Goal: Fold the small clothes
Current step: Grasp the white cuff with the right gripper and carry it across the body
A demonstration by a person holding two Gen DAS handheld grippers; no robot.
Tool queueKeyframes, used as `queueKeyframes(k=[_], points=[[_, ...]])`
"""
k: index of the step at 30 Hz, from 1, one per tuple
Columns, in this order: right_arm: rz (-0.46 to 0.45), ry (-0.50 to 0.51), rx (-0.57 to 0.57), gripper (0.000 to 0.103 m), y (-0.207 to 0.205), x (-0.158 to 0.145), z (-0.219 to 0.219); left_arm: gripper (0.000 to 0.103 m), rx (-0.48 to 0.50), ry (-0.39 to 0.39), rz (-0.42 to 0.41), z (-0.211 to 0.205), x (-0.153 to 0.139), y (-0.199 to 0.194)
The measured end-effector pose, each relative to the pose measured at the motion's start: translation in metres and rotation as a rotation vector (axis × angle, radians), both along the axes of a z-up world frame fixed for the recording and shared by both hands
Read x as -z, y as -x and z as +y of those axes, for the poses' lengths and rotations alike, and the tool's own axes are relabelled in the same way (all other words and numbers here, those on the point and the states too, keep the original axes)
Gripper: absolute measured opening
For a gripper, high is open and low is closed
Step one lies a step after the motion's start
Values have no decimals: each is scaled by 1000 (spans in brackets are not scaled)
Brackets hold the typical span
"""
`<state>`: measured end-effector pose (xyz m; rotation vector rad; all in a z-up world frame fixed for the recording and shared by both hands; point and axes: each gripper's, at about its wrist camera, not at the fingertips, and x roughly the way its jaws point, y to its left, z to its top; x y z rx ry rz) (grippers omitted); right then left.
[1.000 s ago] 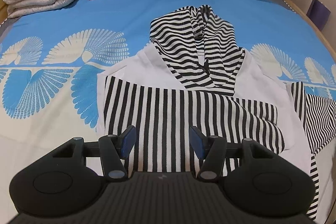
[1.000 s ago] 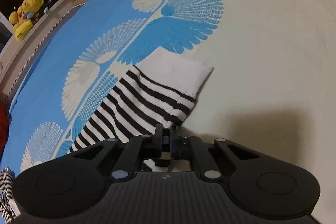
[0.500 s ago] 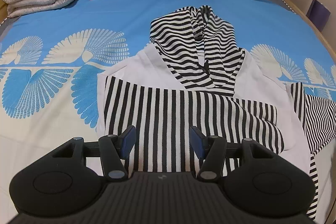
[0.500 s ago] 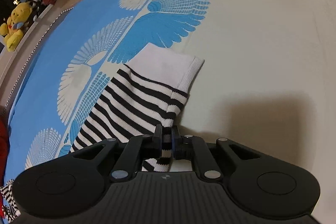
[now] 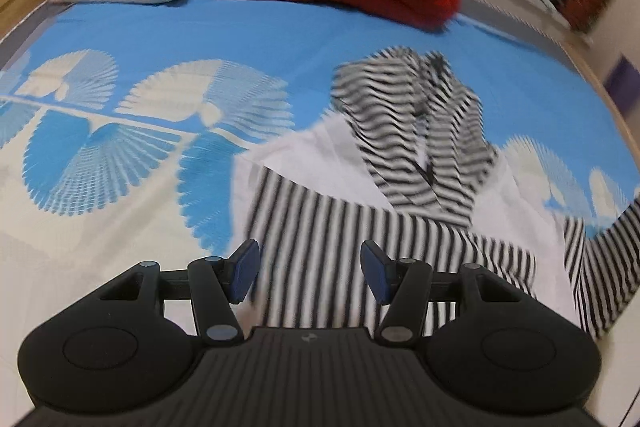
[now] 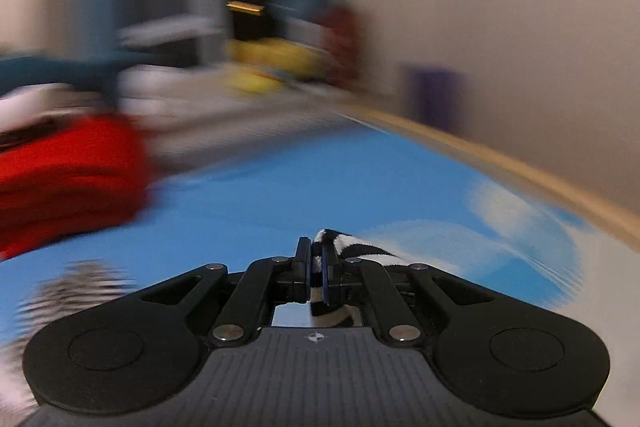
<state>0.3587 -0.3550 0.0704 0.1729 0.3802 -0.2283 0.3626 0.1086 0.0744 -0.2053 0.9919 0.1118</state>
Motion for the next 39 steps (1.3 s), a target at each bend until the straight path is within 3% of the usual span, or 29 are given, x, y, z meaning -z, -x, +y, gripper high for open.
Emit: queueKeyframes(k=[2,5,6,8,11,13,15,18,21,23,24,26,29,39], points=[[-10,-34,-245,5,6,-17,65,61,-42,23,-3,16,-4,-1],[153,-183,-591,10,13,-19,136,61,-86,54,-6,38,-9,-2],[236,-240,-676,12,18,-14,156,61,-98,60,-6,44,-9,-2],[316,-280,-736,16,27,-7,177,61,-120,69,-5,55,-10,0],[347,-254,-684,25,35,5,183,61,-131,76,5,64,-8,1],[367,-261,-605,27,33,22,175,61,-130,82,17,66,-4,2],[447,-279,-484,27,23,46,162,61,-125,96,36,65,3,2],[585,-372,-347,27,9,82,146,58,-121,150,78,61,18,-1],[720,-507,-171,27,7,121,116,49,-125,244,134,59,40,-4],[787,-544,-91,27,10,141,101,49,-143,307,185,58,56,-5],[809,-553,-52,22,12,149,93,49,-150,331,205,57,63,-6],[794,-606,-40,19,17,152,82,49,-154,373,247,54,77,-7],[779,-555,-38,24,17,142,75,49,-174,413,297,49,94,-9],[779,-573,-14,26,21,142,50,49,-282,409,347,53,114,-13]])
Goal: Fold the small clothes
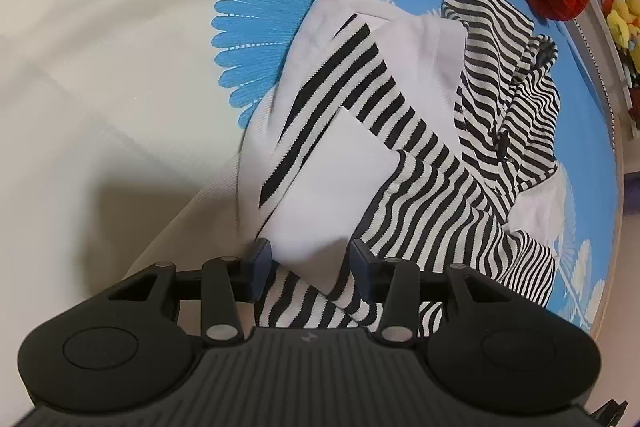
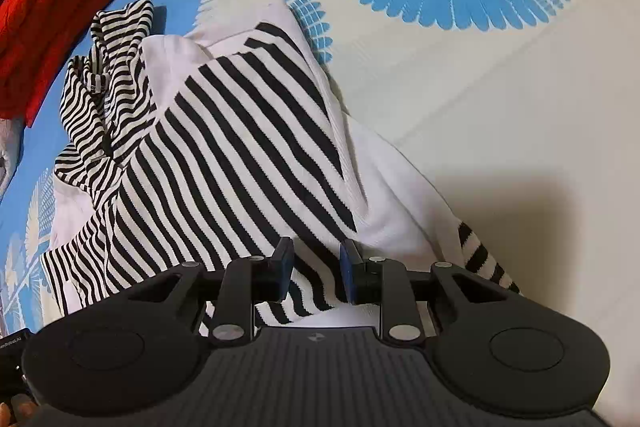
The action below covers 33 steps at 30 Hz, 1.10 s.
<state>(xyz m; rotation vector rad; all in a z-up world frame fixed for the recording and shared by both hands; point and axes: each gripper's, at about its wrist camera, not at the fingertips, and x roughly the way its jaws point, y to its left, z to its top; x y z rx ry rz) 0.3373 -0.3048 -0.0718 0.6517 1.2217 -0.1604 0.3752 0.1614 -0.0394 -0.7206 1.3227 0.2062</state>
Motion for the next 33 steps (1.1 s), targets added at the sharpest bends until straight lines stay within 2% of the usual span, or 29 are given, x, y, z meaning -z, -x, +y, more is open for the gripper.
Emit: queueKeyframes(k=[3,5,7,8,9,10,11,16,18,20,22,24,25,27,30,32,33], points=[[0,5,-5,26,-3,0,3,49,-13,-22,12,2,-1,2],[-2,13,-8,26,-2,-2,5,49,-30,-7,6,4,1,3],[-2,20,-12,26,-2,-4,8,45,-21,-10,2,4,2,3],[-4,23,-16,27,-2,-5,9,34,-21,-19,-3,4,2,3],[-7,24,-22,27,-2,-7,10,19,-15,-34,-7,4,0,4],[-12,24,-29,27,-2,-9,12,14,-9,-56,-13,4,-2,4],[-20,27,-37,27,-3,-11,14,2,-6,-67,-26,5,-6,5],[-50,42,-65,27,-5,-22,24,1,50,-93,-158,-2,-53,17],[-49,38,-63,27,-5,-23,26,1,55,-108,-191,-5,-70,28],[-44,40,-60,27,-4,-23,27,1,49,-155,-198,-7,-80,38],[-31,53,-54,27,-3,-19,27,2,47,-196,-165,-10,-76,42],[-11,76,-49,27,-2,-14,26,3,57,-170,-77,-8,-60,38],[-2,87,-49,27,-2,-11,25,3,53,-179,-65,-8,-57,37],[14,99,-41,27,-1,-7,23,3,61,-260,-111,-10,-65,36],[-7,104,-43,27,1,-13,25,11,127,-267,-212,-22,-71,27],[-37,129,-78,27,0,-17,30,16,202,-270,-193,-32,-57,19],[-33,134,-88,27,-1,-15,30,20,221,-272,-148,-35,-45,16]])
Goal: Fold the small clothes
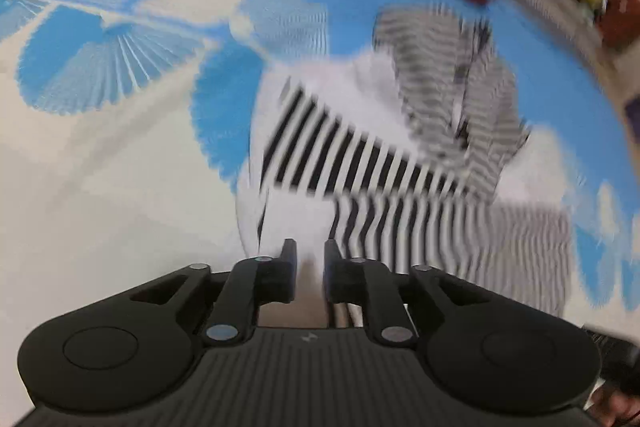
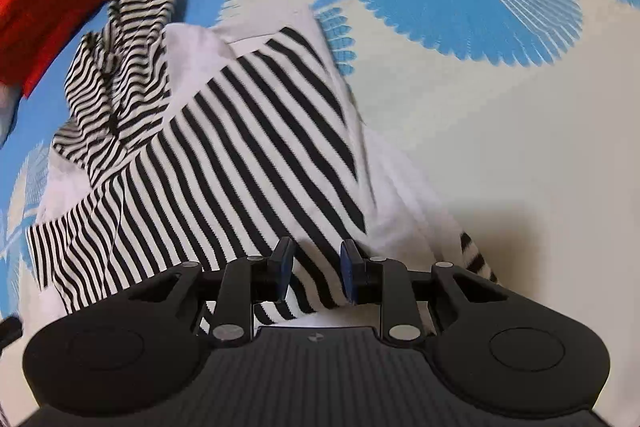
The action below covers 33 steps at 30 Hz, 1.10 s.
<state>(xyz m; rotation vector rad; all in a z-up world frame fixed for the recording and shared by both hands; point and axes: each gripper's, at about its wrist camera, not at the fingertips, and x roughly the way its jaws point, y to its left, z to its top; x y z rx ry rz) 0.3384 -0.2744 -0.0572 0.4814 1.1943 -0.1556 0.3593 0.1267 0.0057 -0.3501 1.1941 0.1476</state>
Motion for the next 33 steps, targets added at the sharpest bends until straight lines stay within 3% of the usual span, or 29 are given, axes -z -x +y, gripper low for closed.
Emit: queueKeyframes(k=[2,4,7,10,13,25,33], points=[[48,-7,11,27,-1,12,-2,21,-2,10,123,1,26,0],[58,6,0,27,0,13,1,21,-20,17,150,6,34,2],[-49,107,-98,27,0,-13,20,26,13,-49,60,-1,10,1],[-178,245,-202,34,4,-42,41,39,73,-133,-54,-16,-16,2],[-238,310,-254,39,6,-55,51,43,106,-178,-82,-28,-22,2],[-255,321,-284,39,11,-60,55,50,103,-183,-119,-47,-22,-7],[-281,334,-256,39,13,-64,49,73,95,-223,-251,-56,-39,-7]])
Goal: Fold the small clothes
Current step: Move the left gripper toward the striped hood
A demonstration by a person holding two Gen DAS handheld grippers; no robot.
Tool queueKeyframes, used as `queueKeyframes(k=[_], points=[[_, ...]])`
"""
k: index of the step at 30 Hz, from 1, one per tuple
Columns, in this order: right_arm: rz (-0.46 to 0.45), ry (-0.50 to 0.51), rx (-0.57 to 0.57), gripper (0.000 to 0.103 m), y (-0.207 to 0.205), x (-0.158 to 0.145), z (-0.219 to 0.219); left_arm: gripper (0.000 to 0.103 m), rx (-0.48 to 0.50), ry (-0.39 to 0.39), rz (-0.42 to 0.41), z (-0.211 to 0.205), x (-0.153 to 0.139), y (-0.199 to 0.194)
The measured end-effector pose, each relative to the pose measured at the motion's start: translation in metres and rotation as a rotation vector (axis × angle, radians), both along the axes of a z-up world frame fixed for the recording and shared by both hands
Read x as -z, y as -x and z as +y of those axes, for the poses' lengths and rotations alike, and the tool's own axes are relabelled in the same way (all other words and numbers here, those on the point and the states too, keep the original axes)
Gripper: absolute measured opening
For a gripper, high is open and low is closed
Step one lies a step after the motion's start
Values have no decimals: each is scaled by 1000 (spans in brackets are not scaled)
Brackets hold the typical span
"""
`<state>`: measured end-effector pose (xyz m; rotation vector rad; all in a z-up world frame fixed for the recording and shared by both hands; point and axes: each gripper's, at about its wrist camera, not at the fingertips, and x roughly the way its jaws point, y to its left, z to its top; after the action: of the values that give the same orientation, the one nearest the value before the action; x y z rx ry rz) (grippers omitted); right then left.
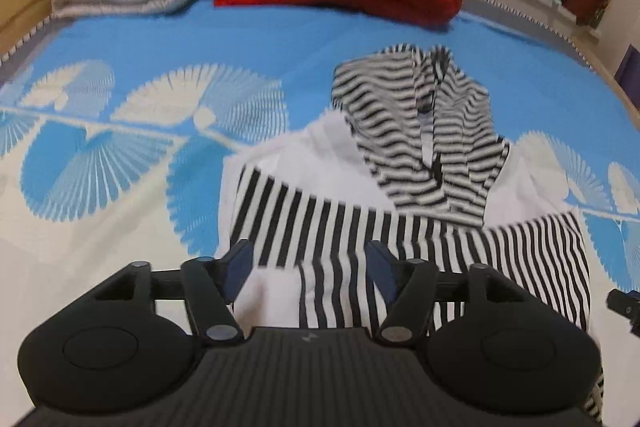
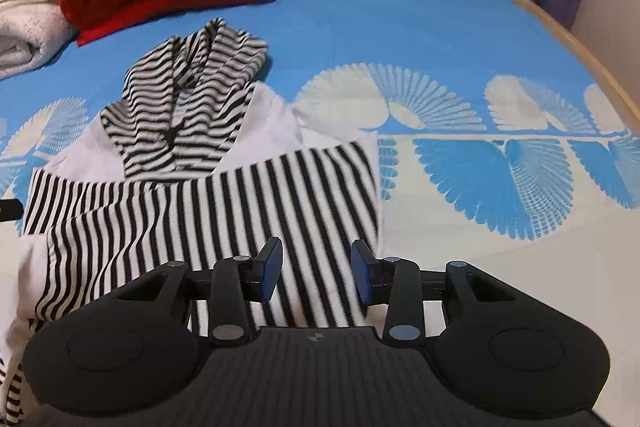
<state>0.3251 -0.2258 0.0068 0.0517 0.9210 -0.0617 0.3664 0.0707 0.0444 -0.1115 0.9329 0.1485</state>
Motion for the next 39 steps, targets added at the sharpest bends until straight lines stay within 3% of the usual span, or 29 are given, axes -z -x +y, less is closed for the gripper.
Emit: queueKeyframes(k=[7,10,14,30,32,34,35,36,39], points=[[-117,-1,24,39,5,-17,-19,73,-11,5,1,5,-2,-3],[-110,-1,31,39,5,-16,-26,73,-1,6,2,5,-2,-2],[-86,1,40,39,5,-13,-32,73,14,-52,-8,1,-1,-1],[-78,-1,97,39,-2,-20,-61,72,31,-98,-3,-5,5,-3],[-86,-7,102,39,-3,-24,-65,64,34,-99,-18,-1,3,-3],[-93,-12,99,39,-5,-27,-69,46,46,-106,-42,6,-2,-3],[-96,-11,96,39,-5,-29,-70,30,50,-115,-55,10,-6,-4],[-100,-9,91,39,-5,-31,-71,22,53,-118,-68,14,-10,-4],[-105,14,64,31,-7,-34,-75,12,70,-119,-82,28,-20,-15]])
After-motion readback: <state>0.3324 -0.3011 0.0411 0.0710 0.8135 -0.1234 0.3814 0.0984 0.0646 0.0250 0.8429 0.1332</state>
